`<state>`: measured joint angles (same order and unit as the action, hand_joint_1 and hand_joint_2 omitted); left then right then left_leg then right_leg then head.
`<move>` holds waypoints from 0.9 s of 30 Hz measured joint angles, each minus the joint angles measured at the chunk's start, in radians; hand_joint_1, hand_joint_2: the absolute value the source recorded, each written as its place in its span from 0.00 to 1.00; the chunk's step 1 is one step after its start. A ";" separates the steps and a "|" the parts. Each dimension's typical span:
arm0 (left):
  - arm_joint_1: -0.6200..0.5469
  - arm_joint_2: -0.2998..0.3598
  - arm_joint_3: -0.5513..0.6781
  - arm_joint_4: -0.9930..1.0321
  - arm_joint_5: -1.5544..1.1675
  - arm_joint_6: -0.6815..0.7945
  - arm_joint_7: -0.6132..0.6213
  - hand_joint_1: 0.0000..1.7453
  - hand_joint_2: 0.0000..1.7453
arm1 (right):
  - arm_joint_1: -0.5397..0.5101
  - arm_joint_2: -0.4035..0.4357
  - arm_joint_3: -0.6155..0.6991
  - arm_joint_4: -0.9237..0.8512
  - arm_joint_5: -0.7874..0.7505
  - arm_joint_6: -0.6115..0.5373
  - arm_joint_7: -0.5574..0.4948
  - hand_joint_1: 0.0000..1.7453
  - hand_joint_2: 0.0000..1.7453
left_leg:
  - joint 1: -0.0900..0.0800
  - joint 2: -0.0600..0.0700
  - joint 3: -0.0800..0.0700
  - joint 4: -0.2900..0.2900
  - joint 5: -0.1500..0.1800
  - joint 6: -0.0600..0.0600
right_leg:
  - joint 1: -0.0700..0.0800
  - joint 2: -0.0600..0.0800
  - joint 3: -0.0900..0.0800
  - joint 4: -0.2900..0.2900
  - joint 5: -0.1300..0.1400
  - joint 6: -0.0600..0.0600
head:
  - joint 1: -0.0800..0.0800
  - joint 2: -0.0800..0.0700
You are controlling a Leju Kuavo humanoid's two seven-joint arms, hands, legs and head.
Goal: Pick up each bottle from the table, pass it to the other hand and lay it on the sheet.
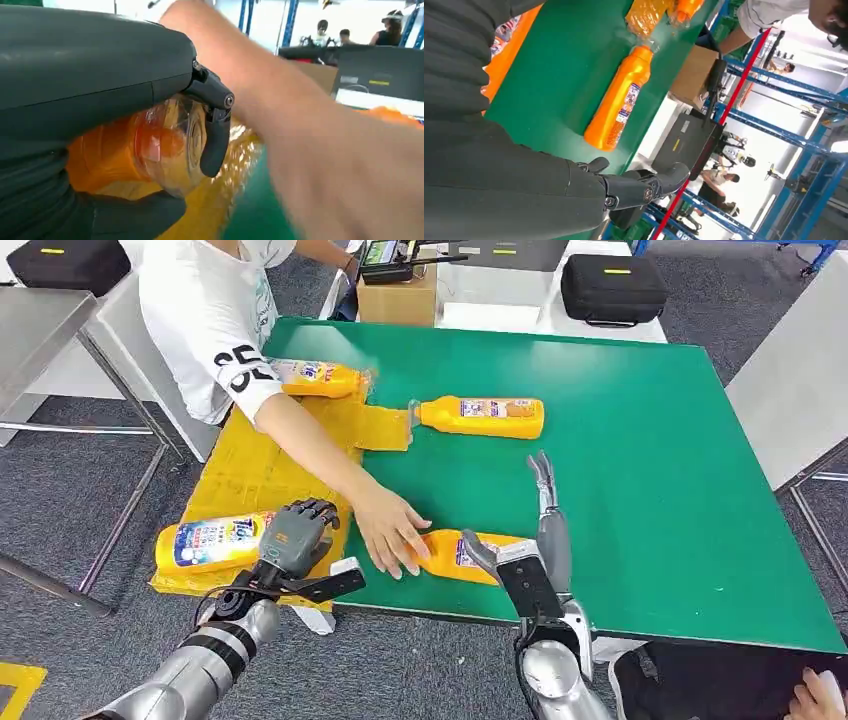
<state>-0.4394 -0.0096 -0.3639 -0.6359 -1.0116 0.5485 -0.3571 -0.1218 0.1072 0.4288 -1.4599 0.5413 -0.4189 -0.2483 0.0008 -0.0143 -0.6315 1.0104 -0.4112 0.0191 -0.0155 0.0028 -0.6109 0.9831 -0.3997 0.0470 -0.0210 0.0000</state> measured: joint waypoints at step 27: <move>0.058 -0.037 0.083 -0.077 0.476 -0.248 -0.261 0.00 0.00 | -0.023 -0.014 0.001 0.000 -0.046 0.015 -0.004 0.00 1.00 | 0.000 -0.001 0.000 0.000 0.000 0.000 | 0.000 0.000 0.001 0.000 0.000 0.000 | 0.000 0.000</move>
<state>-0.3818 -0.0462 -0.2807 -0.7131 -0.5354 0.3005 -0.6180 -0.1447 0.0935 0.4295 -1.4595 0.4951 -0.4036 -0.2522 0.0009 -0.0148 -0.6311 1.0103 -0.4111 0.0192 -0.0154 0.0024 -0.6102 0.9832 -0.3997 0.0471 -0.0206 0.0000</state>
